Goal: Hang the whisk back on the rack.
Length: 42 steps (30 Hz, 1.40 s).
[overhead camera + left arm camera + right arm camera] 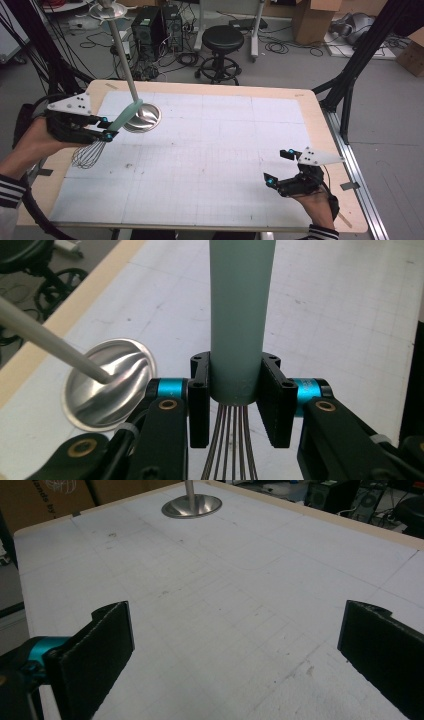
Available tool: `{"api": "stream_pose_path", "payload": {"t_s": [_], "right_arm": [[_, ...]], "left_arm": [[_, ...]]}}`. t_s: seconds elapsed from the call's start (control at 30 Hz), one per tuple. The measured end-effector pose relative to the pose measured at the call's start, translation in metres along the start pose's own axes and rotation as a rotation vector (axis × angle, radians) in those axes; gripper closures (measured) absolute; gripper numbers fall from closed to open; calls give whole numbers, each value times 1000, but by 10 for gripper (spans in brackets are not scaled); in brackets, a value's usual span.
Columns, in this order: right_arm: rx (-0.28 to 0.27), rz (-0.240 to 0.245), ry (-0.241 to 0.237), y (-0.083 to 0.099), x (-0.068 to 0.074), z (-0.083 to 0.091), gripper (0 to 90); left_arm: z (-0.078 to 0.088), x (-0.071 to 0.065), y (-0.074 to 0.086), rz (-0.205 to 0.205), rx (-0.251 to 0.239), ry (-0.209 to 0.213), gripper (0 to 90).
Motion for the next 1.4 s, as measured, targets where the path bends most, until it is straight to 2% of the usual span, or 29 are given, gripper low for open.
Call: {"api": "stream_pose_path", "payload": {"t_s": [0.27,0.43,0.77,1.23,1.4], "right_arm": [[0,1,1,1,0,1,5],[0,0,4,1,-1,2,5],[-1,-4,6,2,-2,2,5],[-6,-9,13,3,-3,7,5],[-9,-5,18,3,-3,9,5]], "left_arm": [[21,22,-11,35,-57,-62,694],[32,35,-13,80,-79,-96,694],[47,51,-21,94,-111,-144,694],[66,85,-30,125,-146,-206,694],[71,97,-30,134,-141,-230,694]]}}
Point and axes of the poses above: each handheld gripper's, and its own axes: z roughly backward along the jaws, y roughly out of its underside, x roughly to its left, the point moved 9 cm from there along -z, roughly forward along the jaws, and after that the axes turned 7 degrees about -y, right-handed, at the moved point
